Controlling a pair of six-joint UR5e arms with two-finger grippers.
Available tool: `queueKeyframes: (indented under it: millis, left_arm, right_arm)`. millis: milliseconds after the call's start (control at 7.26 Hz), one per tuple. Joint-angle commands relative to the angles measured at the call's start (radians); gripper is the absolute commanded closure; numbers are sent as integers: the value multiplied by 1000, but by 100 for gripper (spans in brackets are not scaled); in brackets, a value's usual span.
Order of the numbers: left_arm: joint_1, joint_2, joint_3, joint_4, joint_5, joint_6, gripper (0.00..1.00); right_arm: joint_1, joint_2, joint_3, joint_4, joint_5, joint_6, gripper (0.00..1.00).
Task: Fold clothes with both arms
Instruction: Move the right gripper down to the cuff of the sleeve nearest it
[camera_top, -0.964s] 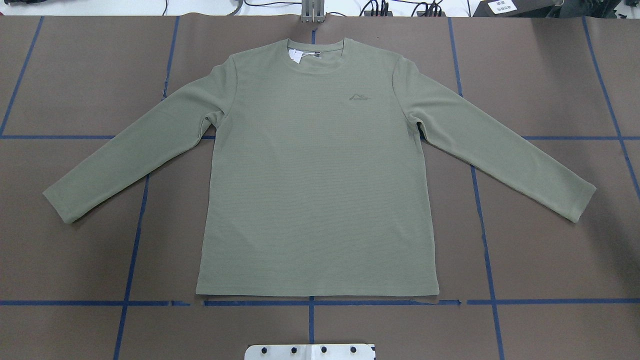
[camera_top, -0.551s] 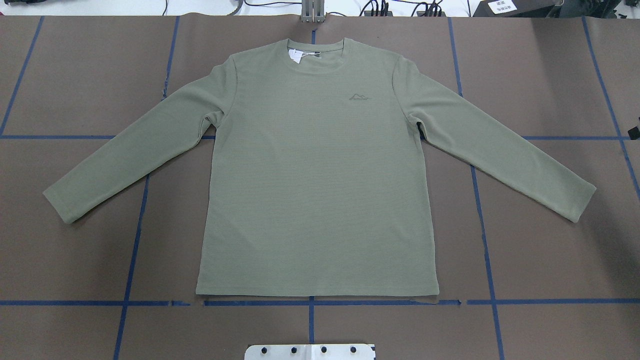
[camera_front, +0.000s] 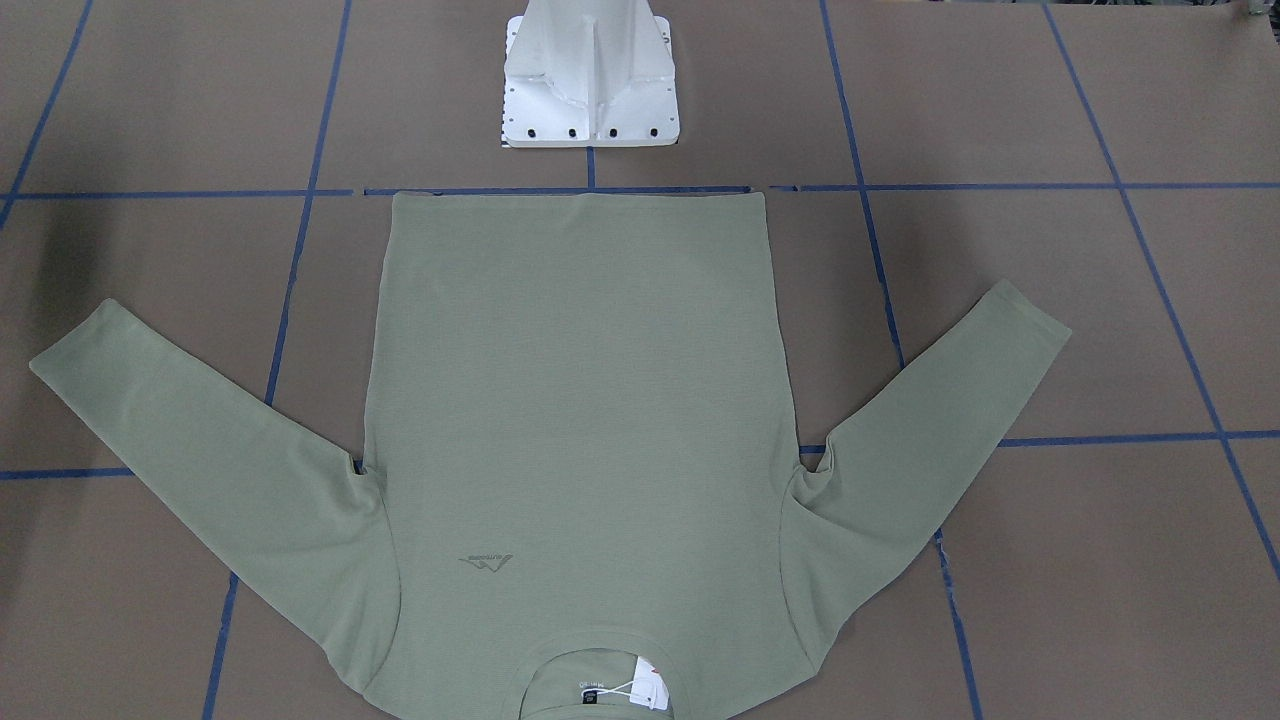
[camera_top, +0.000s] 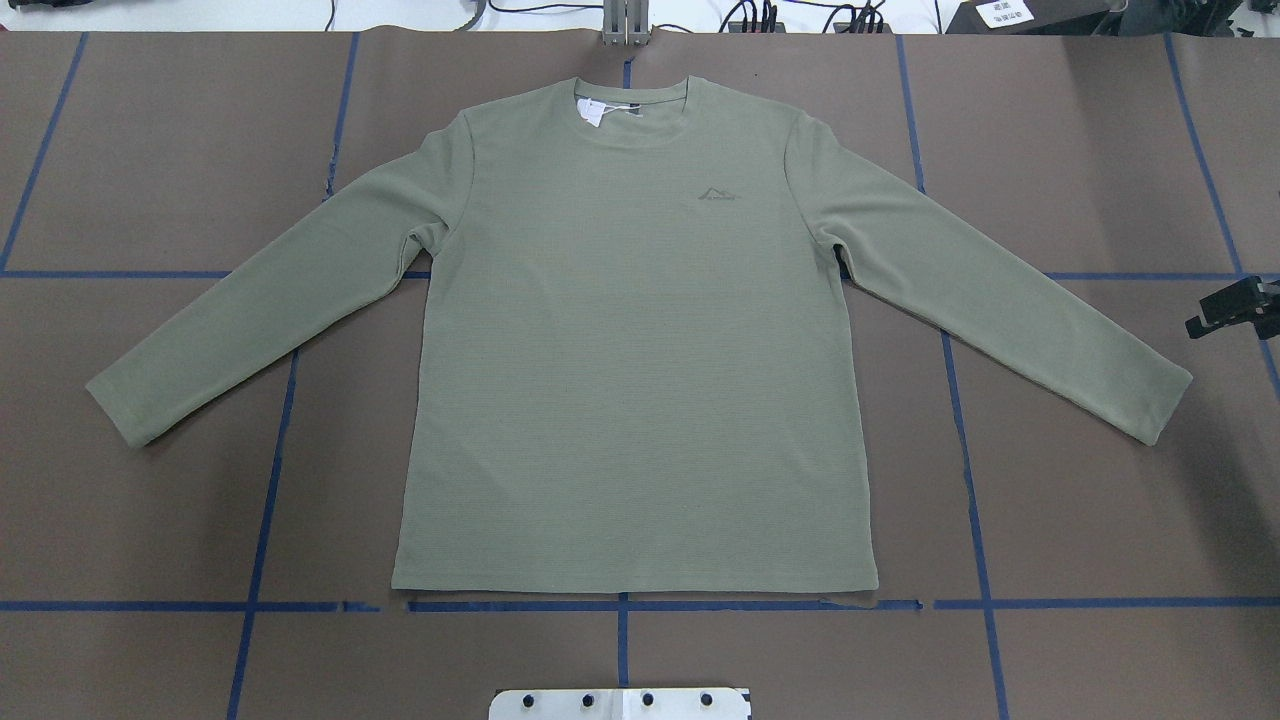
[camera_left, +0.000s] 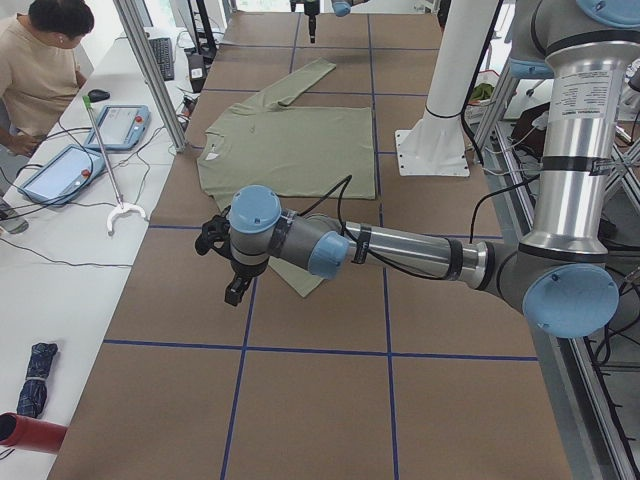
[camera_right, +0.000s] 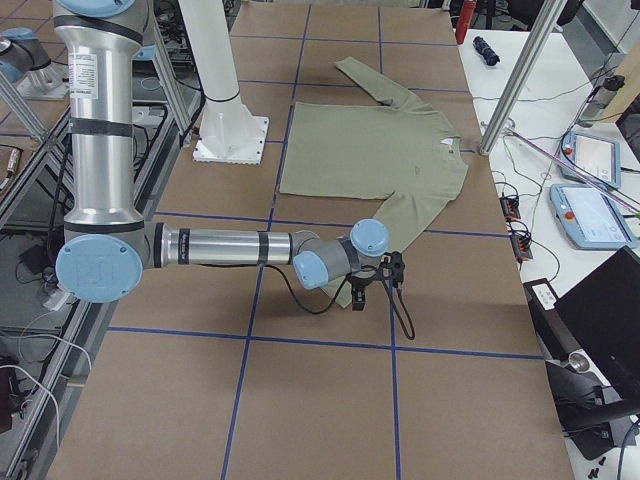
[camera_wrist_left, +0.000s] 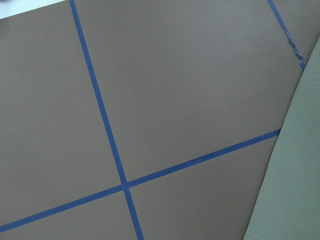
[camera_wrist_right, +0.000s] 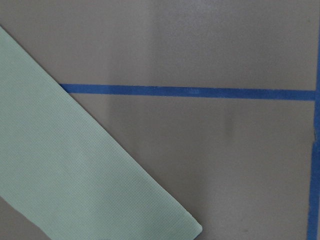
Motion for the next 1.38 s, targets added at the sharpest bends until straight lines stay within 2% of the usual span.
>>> queueKeyframes:
  millis: [0, 688, 1239]
  left_arm:
    - [-1, 0, -1, -3, 2, 0, 0]
    - [-1, 2, -2, -4, 2, 5, 0]
    - [-1, 2, 3, -4, 4, 14, 0]
  right_arm:
    - [-48, -24, -58, 129, -7, 121, 14]
    - [-77, -4, -115, 129, -22, 192, 16]
    - [-86, 5, -118, 129, -22, 201, 20]
